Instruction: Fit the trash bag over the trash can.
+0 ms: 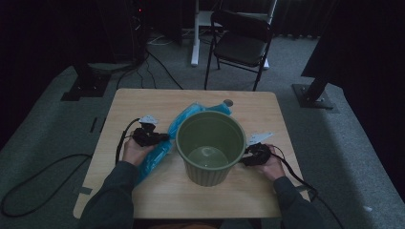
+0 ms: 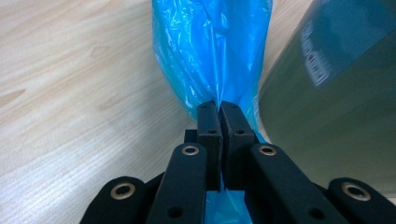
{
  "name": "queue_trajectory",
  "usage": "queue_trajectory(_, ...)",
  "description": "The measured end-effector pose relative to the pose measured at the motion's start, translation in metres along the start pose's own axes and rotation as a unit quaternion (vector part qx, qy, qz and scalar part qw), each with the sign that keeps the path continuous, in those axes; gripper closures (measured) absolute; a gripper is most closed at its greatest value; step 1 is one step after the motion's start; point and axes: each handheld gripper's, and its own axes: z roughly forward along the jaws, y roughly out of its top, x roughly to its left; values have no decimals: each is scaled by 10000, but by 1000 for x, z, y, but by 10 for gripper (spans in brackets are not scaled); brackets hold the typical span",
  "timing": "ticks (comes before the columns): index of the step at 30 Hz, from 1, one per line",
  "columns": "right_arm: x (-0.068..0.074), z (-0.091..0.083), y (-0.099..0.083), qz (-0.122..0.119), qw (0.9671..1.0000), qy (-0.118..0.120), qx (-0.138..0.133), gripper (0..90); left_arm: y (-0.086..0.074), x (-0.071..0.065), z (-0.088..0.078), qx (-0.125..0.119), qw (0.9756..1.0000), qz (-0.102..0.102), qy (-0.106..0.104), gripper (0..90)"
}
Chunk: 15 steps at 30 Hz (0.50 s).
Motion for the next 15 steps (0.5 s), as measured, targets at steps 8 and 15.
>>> queue_trajectory(8,2,0,0,-27,9999,100,-14,543,7,-1,-10,-213,9998,29,-11,881)
queue_trajectory(15,5,0,2,-88,9998,180,-16,549,17,-3,-18,-351,9993,108,-9,881)
